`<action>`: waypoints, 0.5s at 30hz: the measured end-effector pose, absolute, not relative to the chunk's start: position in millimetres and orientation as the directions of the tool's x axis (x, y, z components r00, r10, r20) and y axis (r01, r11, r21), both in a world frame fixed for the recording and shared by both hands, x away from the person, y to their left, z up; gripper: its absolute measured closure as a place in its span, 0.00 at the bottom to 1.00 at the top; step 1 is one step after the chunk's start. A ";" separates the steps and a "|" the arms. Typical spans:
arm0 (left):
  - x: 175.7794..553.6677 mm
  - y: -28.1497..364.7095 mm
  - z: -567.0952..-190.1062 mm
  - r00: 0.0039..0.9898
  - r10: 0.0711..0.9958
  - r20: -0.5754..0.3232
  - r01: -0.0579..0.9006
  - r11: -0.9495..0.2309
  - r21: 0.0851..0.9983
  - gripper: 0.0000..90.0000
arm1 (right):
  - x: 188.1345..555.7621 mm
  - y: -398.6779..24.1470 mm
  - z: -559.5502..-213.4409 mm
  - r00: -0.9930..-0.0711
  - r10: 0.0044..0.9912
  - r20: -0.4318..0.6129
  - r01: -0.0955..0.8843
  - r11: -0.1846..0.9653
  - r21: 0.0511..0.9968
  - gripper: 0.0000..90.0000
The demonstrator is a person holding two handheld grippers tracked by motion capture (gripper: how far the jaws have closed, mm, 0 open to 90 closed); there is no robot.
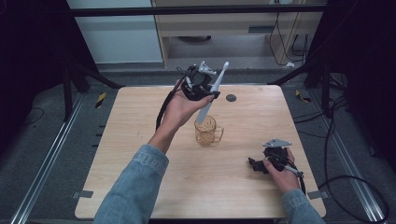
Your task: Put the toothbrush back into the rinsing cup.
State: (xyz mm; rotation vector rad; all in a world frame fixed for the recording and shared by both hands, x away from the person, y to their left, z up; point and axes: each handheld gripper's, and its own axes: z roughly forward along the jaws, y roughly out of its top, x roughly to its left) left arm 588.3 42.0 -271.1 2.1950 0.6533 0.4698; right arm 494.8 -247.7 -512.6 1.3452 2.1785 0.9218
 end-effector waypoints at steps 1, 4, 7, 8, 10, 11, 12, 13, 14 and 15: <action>588.3 42.0 -271.1 0.799 0.589 0.118 0.300 -0.562 0.771 0.75 | 494.8 -247.7 -512.6 -0.446 0.895 -0.007 0.618 0.314 0.721 0.00; 588.6 39.9 -273.5 0.802 0.586 0.116 0.298 -0.560 0.773 0.75 | 494.8 -247.7 -512.6 -0.446 0.895 -0.007 0.619 0.313 0.721 0.00; 589.6 37.9 -276.0 0.804 0.583 0.122 0.296 -0.569 0.767 0.75 | 494.8 -247.7 -512.6 -0.446 0.895 -0.007 0.618 0.314 0.721 0.00; 589.9 37.7 -276.3 0.803 0.583 0.121 0.297 -0.569 0.767 0.75 | 494.8 -247.7 -512.6 -0.446 0.895 -0.007 0.618 0.314 0.721 0.00; 590.9 37.9 -277.2 0.803 0.584 0.119 0.298 -0.565 0.770 0.75 | 494.8 -247.7 -512.6 -0.446 0.895 -0.007 0.618 0.314 0.721 0.00; 590.9 37.9 -277.2 0.803 0.584 0.119 0.298 -0.565 0.770 0.75 | 494.8 -247.7 -512.6 -0.446 0.895 -0.007 0.618 0.314 0.721 0.00; 591.8 38.0 -278.6 0.801 0.587 0.116 0.300 -0.561 0.772 0.75 | 494.8 -247.7 -512.6 -0.446 0.895 -0.007 0.618 0.314 0.721 0.00; 592.1 37.9 -279.3 0.801 0.587 0.112 0.301 -0.559 0.773 0.75 | 494.8 -247.7 -512.6 -0.446 0.895 -0.007 0.618 0.314 0.721 0.00; 592.5 37.7 -280.4 0.802 0.588 0.108 0.302 -0.554 0.776 0.75 | 494.8 -247.7 -512.6 -0.446 0.895 -0.007 0.618 0.314 0.721 0.00; 592.7 37.4 -281.4 0.802 0.588 0.105 0.303 -0.553 0.776 0.75 | 494.8 -247.8 -512.6 -0.447 0.895 -0.007 0.618 0.314 0.721 0.00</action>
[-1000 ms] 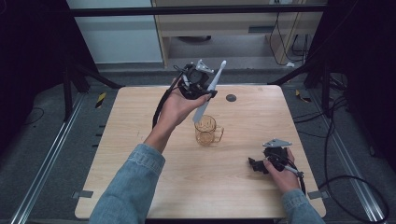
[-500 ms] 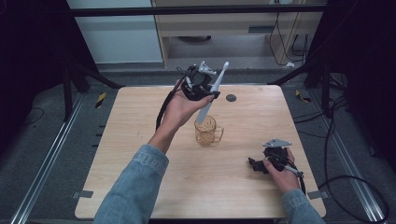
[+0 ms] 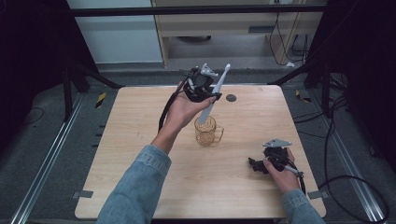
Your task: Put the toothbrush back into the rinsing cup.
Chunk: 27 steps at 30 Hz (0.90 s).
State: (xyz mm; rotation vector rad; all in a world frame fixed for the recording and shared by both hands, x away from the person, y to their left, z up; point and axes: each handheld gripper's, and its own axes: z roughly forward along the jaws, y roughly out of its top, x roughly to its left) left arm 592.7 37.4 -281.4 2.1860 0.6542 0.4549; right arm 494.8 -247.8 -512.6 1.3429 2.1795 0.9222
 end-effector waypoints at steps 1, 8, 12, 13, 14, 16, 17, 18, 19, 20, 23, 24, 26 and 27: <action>592.7 37.0 -282.4 0.803 0.586 0.106 0.302 -0.554 0.776 0.75 | 494.8 -247.7 -512.6 -0.446 0.895 -0.007 0.618 0.314 0.721 0.00; 593.0 35.7 -291.2 0.809 0.580 0.097 0.306 -0.556 0.773 0.75 | 494.8 -247.7 -512.6 -0.446 0.895 -0.008 0.618 0.314 0.721 0.00; 594.9 33.4 -295.3 0.812 0.576 0.095 0.305 -0.557 0.773 0.75 | 494.8 -247.7 -512.6 -0.446 0.895 -0.008 0.618 0.314 0.721 0.00; 595.7 32.8 -296.2 0.812 0.575 0.097 0.304 -0.559 0.771 0.75 | 494.8 -247.7 -512.6 -0.446 0.895 -0.008 0.618 0.314 0.721 0.00; 596.4 32.2 -297.2 0.812 0.576 0.098 0.304 -0.561 0.770 0.75 | 494.8 -247.7 -512.6 -0.446 0.895 -0.007 0.618 0.314 0.721 0.00; 597.8 31.7 -299.1 0.811 0.576 0.097 0.307 -0.562 0.768 0.75 | 494.8 -247.7 -512.6 -0.446 0.895 -0.007 0.618 0.314 0.721 0.00; 598.9 31.6 -300.6 0.810 0.579 0.095 0.310 -0.560 0.769 0.75 | 494.8 -247.7 -512.6 -0.446 0.895 -0.007 0.618 0.314 0.721 0.00; 599.5 31.5 -301.5 0.810 0.579 0.094 0.312 -0.560 0.767 0.75 | 494.9 -247.8 -512.6 -0.447 0.895 -0.009 0.617 0.315 0.721 0.00; 600.4 31.4 -303.0 0.810 0.579 0.092 0.314 -0.561 0.766 0.75 | 494.9 -247.8 -512.6 -0.447 0.895 -0.010 0.617 0.316 0.721 0.00; 601.1 31.1 -304.6 0.810 0.580 0.093 0.314 -0.561 0.765 0.75 | 494.9 -247.8 -512.6 -0.447 0.895 -0.009 0.617 0.316 0.721 0.00; 602.0 30.1 -309.1 0.810 0.579 0.095 0.317 -0.569 0.759 0.75 | 494.9 -247.8 -512.6 -0.447 0.895 -0.009 0.617 0.315 0.721 0.00; 602.2 29.9 -310.2 0.809 0.579 0.097 0.317 -0.570 0.758 0.75 | 494.9 -247.8 -512.5 -0.447 0.895 -0.009 0.617 0.315 0.721 0.00; 603.3 29.8 -312.3 0.809 0.579 0.100 0.318 -0.574 0.754 0.75 | 494.9 -247.9 -512.6 -0.447 0.894 -0.009 0.617 0.316 0.721 0.00; 603.6 29.7 -313.1 0.808 0.581 0.100 0.318 -0.572 0.757 0.75 | 495.0 -247.8 -512.7 -0.447 0.894 -0.008 0.616 0.315 0.722 0.00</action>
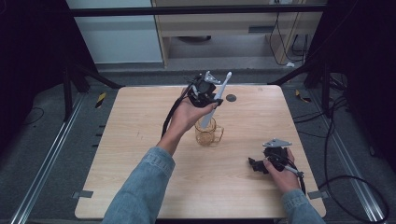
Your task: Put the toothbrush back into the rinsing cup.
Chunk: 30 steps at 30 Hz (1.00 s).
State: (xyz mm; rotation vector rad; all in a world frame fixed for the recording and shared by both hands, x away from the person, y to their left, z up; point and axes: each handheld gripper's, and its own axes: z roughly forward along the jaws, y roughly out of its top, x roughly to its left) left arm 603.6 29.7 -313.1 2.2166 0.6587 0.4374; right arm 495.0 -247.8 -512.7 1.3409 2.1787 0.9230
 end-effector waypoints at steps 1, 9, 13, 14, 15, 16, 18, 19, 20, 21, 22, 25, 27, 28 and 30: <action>604.0 29.7 -314.2 0.805 0.584 0.102 0.319 -0.571 0.757 0.75 | 495.0 -247.8 -512.7 -0.447 0.894 -0.008 0.616 0.315 0.722 0.00; 607.5 28.6 -324.6 0.802 0.587 0.106 0.322 -0.576 0.751 0.75 | 495.0 -247.8 -512.7 -0.448 0.894 -0.007 0.616 0.314 0.723 0.00; 608.7 29.2 -329.0 0.807 0.580 0.108 0.320 -0.584 0.746 0.75 | 495.0 -247.8 -512.6 -0.448 0.894 -0.007 0.616 0.314 0.723 0.00; 609.2 29.9 -331.0 0.808 0.580 0.106 0.321 -0.584 0.746 0.75 | 495.0 -247.8 -512.6 -0.448 0.894 -0.007 0.616 0.314 0.723 0.00; 609.4 30.4 -332.6 0.806 0.583 0.100 0.327 -0.579 0.747 0.75 | 495.0 -247.8 -512.7 -0.448 0.894 -0.007 0.616 0.314 0.723 0.00; 609.6 30.8 -333.8 0.806 0.584 0.099 0.329 -0.580 0.745 0.75 | 494.9 -247.8 -512.6 -0.448 0.894 -0.007 0.616 0.314 0.722 0.00; 609.8 31.3 -337.1 0.806 0.583 0.100 0.329 -0.583 0.743 0.75 | 495.0 -247.8 -512.7 -0.448 0.894 -0.007 0.616 0.314 0.723 0.00; 609.9 31.8 -338.9 0.806 0.584 0.096 0.332 -0.581 0.743 0.75 | 494.9 -247.8 -512.7 -0.448 0.894 -0.007 0.616 0.314 0.723 0.00; 609.8 32.1 -340.5 0.805 0.585 0.093 0.334 -0.578 0.744 0.75 | 495.0 -247.8 -512.7 -0.448 0.894 -0.007 0.616 0.314 0.723 0.00; 609.8 32.5 -341.8 0.806 0.585 0.091 0.336 -0.578 0.744 0.75 | 495.0 -247.8 -512.7 -0.448 0.894 -0.007 0.616 0.314 0.723 0.00; 609.8 32.6 -342.8 0.805 0.586 0.091 0.338 -0.579 0.742 0.75 | 494.9 -247.8 -512.7 -0.448 0.894 -0.007 0.616 0.314 0.723 0.00; 609.8 32.9 -345.6 0.805 0.587 0.088 0.339 -0.577 0.743 0.75 | 495.0 -247.8 -512.6 -0.448 0.894 -0.007 0.616 0.314 0.723 0.00; 609.8 33.3 -348.5 0.805 0.587 0.087 0.342 -0.578 0.741 0.75 | 494.9 -247.7 -512.7 -0.447 0.895 -0.005 0.617 0.312 0.722 0.00; 609.9 33.5 -349.8 0.806 0.586 0.085 0.342 -0.577 0.741 0.75 | 494.9 -247.6 -512.7 -0.447 0.895 -0.005 0.617 0.312 0.722 0.00; 610.1 34.5 -352.5 0.806 0.586 0.078 0.346 -0.574 0.742 0.75 | 494.9 -247.7 -512.7 -0.447 0.895 -0.005 0.617 0.312 0.722 0.00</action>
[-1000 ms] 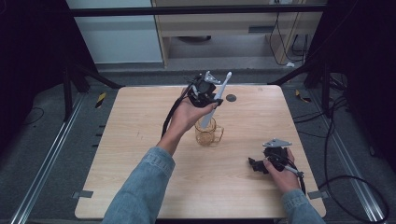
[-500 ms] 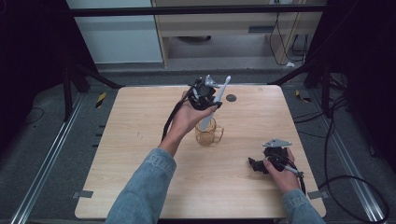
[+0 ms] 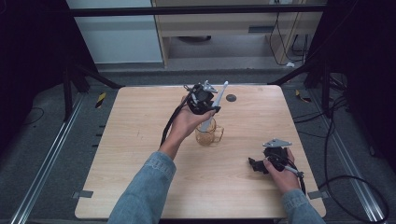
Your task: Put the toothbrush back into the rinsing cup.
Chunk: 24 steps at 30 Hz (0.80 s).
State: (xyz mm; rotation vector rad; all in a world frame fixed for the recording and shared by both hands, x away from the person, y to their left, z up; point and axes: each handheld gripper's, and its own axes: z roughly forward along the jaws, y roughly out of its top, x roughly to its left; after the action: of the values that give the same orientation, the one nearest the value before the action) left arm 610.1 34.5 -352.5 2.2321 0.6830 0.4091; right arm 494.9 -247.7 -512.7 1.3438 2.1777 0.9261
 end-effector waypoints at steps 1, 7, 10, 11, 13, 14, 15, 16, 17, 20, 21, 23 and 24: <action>610.2 34.6 -353.5 0.806 0.587 0.078 0.345 -0.573 0.743 0.75 | 494.9 -247.7 -512.7 -0.447 0.895 -0.005 0.617 0.312 0.723 0.00; 610.2 35.1 -360.0 0.808 0.584 0.075 0.350 -0.579 0.736 0.75 | 494.9 -247.7 -512.7 -0.447 0.895 -0.005 0.617 0.312 0.723 0.00; 610.4 35.2 -362.8 0.806 0.588 0.073 0.355 -0.579 0.734 0.75 | 494.9 -247.7 -512.7 -0.446 0.895 -0.005 0.617 0.312 0.723 0.00; 610.8 35.6 -364.2 0.806 0.588 0.071 0.357 -0.577 0.734 0.75 | 494.9 -247.7 -512.7 -0.447 0.895 -0.005 0.617 0.312 0.723 0.00; 611.1 36.3 -366.3 0.806 0.588 0.073 0.359 -0.583 0.729 0.75 | 494.9 -247.7 -512.7 -0.447 0.895 -0.005 0.617 0.312 0.723 0.00; 611.2 36.3 -367.2 0.807 0.587 0.072 0.360 -0.584 0.728 0.75 | 494.9 -247.7 -512.6 -0.447 0.895 -0.005 0.617 0.312 0.722 0.00; 611.2 36.4 -368.2 0.807 0.587 0.071 0.362 -0.586 0.725 0.75 | 494.9 -247.7 -512.7 -0.447 0.895 -0.005 0.617 0.312 0.722 0.00; 611.3 36.3 -369.7 0.806 0.588 0.069 0.363 -0.583 0.727 0.75 | 494.9 -247.6 -512.7 -0.446 0.895 -0.005 0.617 0.312 0.722 0.00; 611.3 36.4 -370.4 0.806 0.588 0.067 0.366 -0.584 0.724 0.75 | 494.9 -247.7 -512.7 -0.446 0.895 -0.005 0.617 0.312 0.722 0.00; 611.4 36.4 -372.0 0.806 0.589 0.064 0.369 -0.583 0.724 0.75 | 494.8 -247.7 -512.6 -0.446 0.895 -0.006 0.618 0.313 0.722 0.00; 611.3 36.2 -372.3 0.806 0.589 0.063 0.369 -0.582 0.725 0.75 | 494.8 -247.7 -512.5 -0.446 0.895 -0.006 0.618 0.313 0.722 0.00; 611.3 35.9 -373.0 0.806 0.588 0.064 0.368 -0.584 0.724 0.75 | 494.8 -247.7 -512.6 -0.446 0.895 -0.006 0.618 0.313 0.722 0.00; 611.3 35.9 -373.3 0.806 0.588 0.063 0.369 -0.583 0.724 0.75 | 494.8 -247.7 -512.6 -0.446 0.895 -0.006 0.618 0.313 0.722 0.00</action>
State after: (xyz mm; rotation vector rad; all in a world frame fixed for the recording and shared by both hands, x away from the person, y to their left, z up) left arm 611.3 35.9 -373.3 2.2544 0.7008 0.3853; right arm 494.8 -247.7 -512.6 1.3440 2.1780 0.9240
